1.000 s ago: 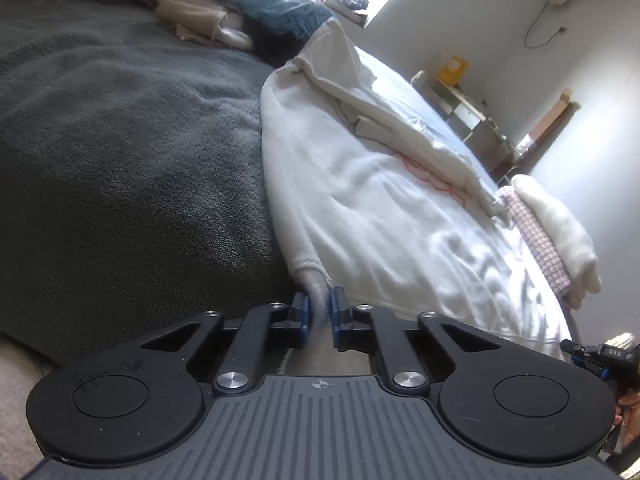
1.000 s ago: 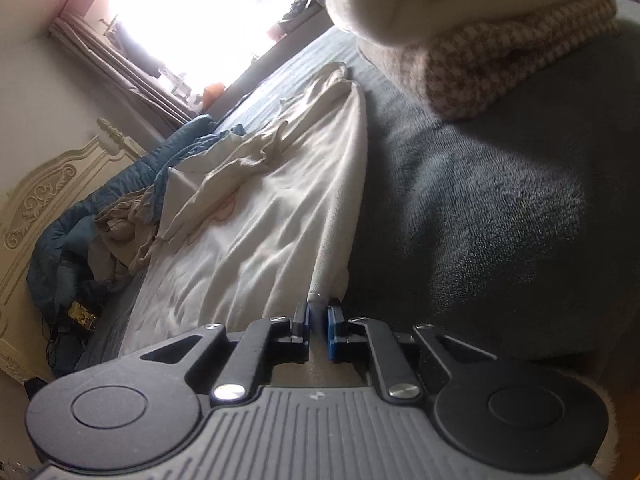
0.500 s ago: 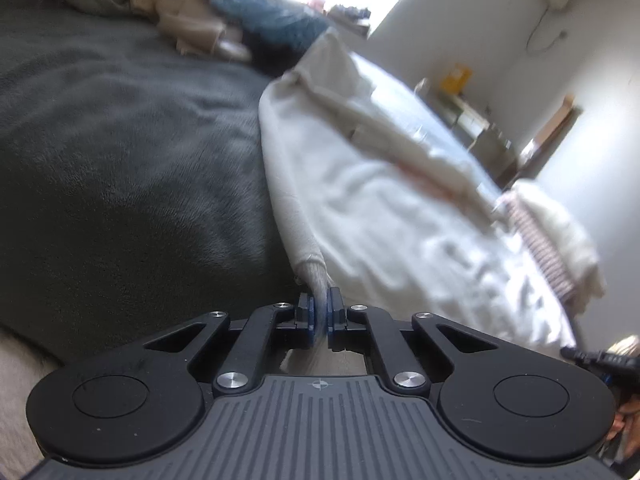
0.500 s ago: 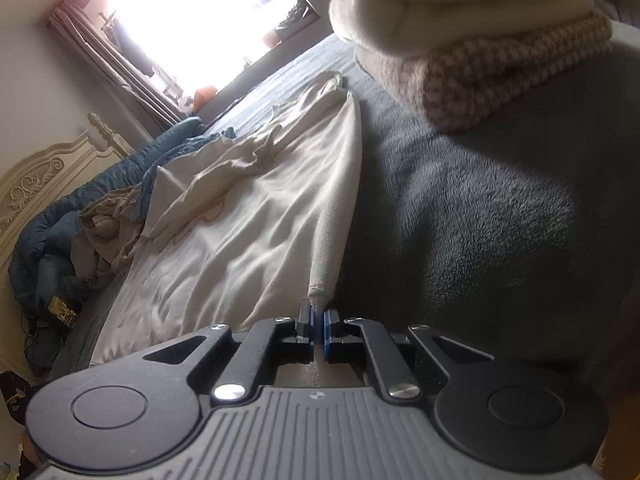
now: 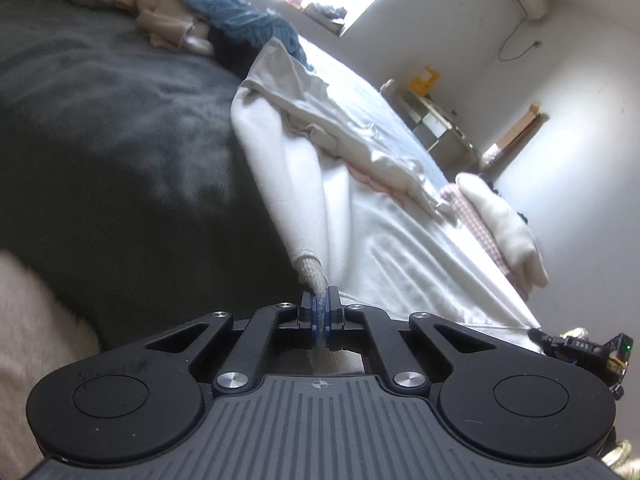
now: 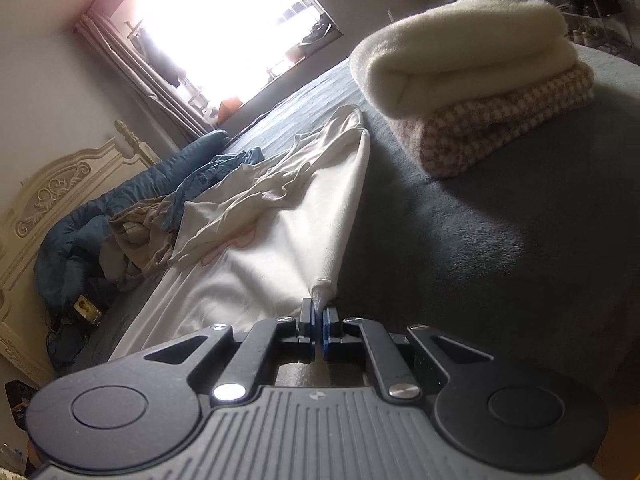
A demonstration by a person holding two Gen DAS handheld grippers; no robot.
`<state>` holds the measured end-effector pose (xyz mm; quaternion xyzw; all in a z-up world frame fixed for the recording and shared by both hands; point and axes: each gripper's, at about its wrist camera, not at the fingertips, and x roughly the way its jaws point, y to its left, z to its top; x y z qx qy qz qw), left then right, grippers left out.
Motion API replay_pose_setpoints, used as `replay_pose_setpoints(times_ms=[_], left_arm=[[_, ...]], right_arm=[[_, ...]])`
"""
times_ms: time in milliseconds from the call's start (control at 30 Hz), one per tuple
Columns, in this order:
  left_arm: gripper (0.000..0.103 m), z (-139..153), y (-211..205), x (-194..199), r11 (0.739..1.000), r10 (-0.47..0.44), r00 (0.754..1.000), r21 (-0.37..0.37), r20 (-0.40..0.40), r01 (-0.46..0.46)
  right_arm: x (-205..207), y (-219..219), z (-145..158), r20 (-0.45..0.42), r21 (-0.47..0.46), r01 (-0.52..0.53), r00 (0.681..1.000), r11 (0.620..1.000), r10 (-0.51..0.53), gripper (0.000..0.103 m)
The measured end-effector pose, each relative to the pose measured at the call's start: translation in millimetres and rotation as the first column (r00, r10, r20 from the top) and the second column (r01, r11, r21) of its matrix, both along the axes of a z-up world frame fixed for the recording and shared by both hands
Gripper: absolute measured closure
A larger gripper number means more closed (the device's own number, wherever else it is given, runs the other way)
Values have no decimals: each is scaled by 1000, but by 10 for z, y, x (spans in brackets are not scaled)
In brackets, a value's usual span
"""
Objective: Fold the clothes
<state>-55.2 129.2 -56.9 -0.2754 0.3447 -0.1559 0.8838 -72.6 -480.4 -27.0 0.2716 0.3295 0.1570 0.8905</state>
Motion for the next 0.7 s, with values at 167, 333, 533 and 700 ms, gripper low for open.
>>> replay_pose_setpoints(times_ms=[167, 333, 533, 700], left_arm=[[102, -202, 46, -3, 1000, -4, 999, 29, -53, 6], [95, -453, -3, 154, 991, -72, 985, 98, -159, 88], [76, -272, 181, 151, 977, -92, 989, 179, -118, 112], [69, 28, 248, 525, 968, -80, 997, 240, 18, 73]], right_arm=[[-60, -89, -154, -43, 10, 8, 999, 1000, -8, 99], [30, -108, -388, -103, -73, 58, 993, 996, -65, 87], [-110, -323, -79, -44, -103, 209, 976, 972, -214, 77], [357, 146, 245, 84, -148, 108, 992, 983, -97, 66]])
